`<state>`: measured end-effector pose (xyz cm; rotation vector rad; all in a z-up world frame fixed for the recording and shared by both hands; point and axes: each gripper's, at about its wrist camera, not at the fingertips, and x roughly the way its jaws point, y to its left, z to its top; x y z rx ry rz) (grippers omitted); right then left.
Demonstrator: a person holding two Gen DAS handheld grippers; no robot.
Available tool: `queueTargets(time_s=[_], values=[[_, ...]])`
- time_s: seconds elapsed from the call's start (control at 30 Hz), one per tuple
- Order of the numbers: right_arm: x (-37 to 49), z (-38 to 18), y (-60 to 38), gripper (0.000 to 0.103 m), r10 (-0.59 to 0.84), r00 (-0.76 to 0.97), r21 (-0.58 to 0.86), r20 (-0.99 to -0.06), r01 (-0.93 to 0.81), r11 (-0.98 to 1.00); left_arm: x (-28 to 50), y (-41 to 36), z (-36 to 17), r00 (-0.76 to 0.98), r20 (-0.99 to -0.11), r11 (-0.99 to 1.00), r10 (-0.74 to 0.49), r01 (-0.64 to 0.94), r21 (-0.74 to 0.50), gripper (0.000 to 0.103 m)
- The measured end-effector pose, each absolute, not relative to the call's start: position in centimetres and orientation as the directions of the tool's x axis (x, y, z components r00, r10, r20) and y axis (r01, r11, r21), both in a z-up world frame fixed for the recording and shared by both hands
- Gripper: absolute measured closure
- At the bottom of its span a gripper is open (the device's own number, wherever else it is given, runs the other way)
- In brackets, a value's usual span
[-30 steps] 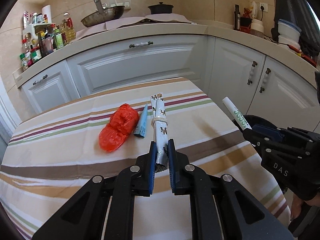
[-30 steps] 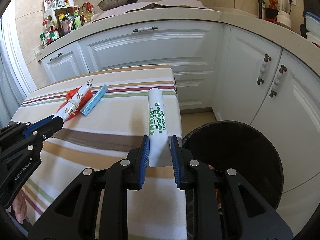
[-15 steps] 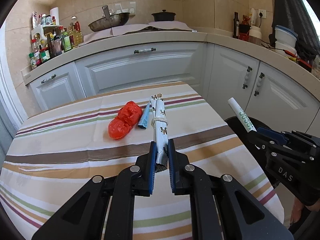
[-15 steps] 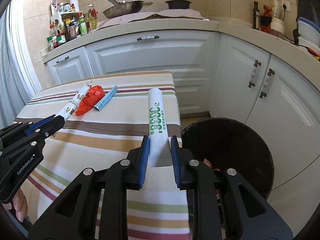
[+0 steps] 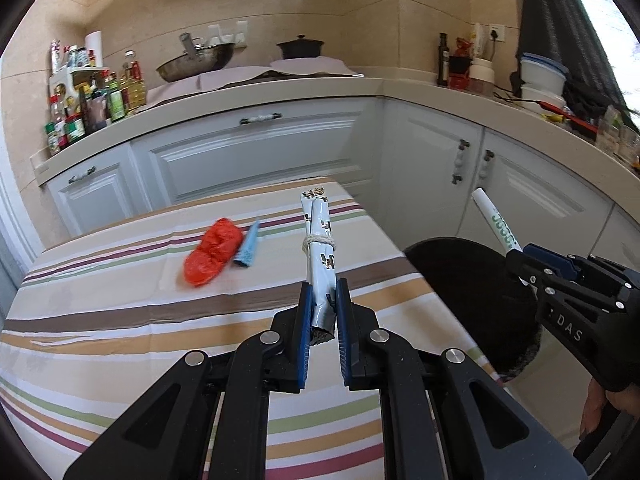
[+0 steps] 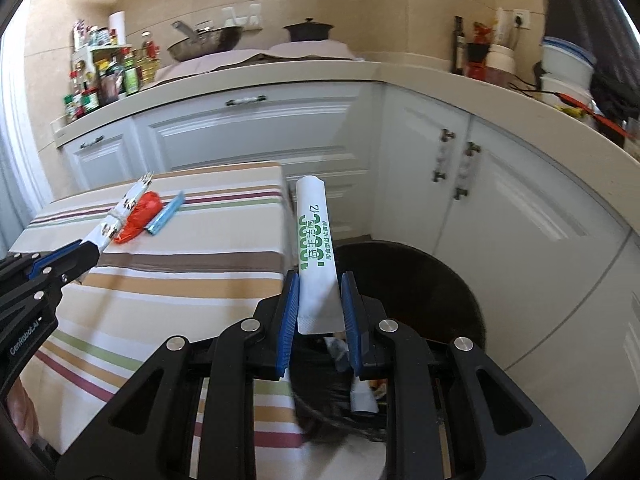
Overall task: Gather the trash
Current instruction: 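Carry both tubes over the bin and open both grippers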
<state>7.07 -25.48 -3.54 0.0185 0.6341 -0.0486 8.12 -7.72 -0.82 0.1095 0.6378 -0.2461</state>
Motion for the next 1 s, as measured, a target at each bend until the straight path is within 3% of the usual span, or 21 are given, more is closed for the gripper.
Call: queueTargets(time_s=[1.0], values=[[8.4, -5.9, -34.5, 0.081, -0.149, 0.772, 0.039, -0.618, 0.22, 0.975, 11.5, -19.8, -3.8, 0.689, -0.657, 0.892, -0.307, 0.449, 0.054, 0.09]])
